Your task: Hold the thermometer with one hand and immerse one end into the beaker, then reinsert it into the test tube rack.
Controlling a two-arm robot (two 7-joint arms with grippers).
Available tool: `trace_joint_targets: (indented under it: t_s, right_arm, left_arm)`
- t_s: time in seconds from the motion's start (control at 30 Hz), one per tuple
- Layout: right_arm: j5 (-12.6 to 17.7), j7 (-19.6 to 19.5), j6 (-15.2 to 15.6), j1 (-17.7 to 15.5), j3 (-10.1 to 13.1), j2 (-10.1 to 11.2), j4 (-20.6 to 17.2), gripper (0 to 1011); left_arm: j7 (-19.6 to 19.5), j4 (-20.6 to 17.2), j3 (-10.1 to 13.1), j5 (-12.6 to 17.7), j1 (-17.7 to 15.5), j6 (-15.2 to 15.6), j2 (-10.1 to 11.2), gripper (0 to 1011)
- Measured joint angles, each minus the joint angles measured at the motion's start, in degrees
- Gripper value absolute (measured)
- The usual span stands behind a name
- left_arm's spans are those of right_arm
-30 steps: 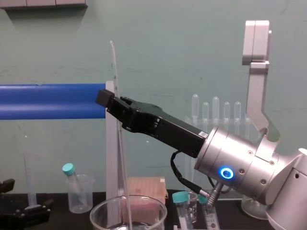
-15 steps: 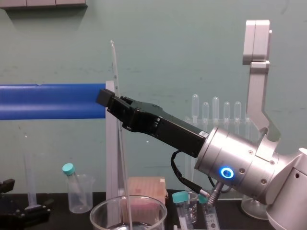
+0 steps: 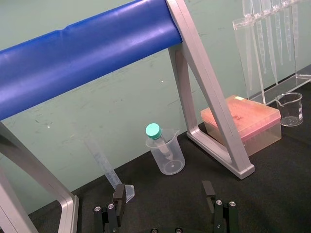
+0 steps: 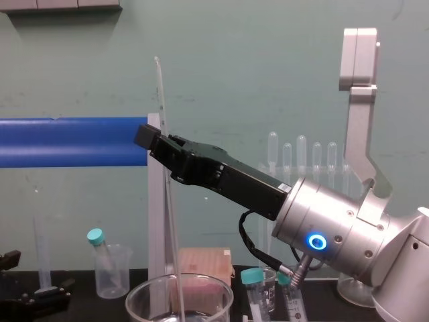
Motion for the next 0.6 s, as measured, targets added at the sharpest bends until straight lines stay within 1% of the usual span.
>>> trace_joint_targets:
  t_s: [0.6]
  right_arm:
    - [0.03, -0.02, 0.02, 0.0, 0.0, 0.0, 0.01, 55]
  left_arm:
    - [0.0, 0.0, 0.0, 0.0, 0.0, 0.0, 0.0, 1008]
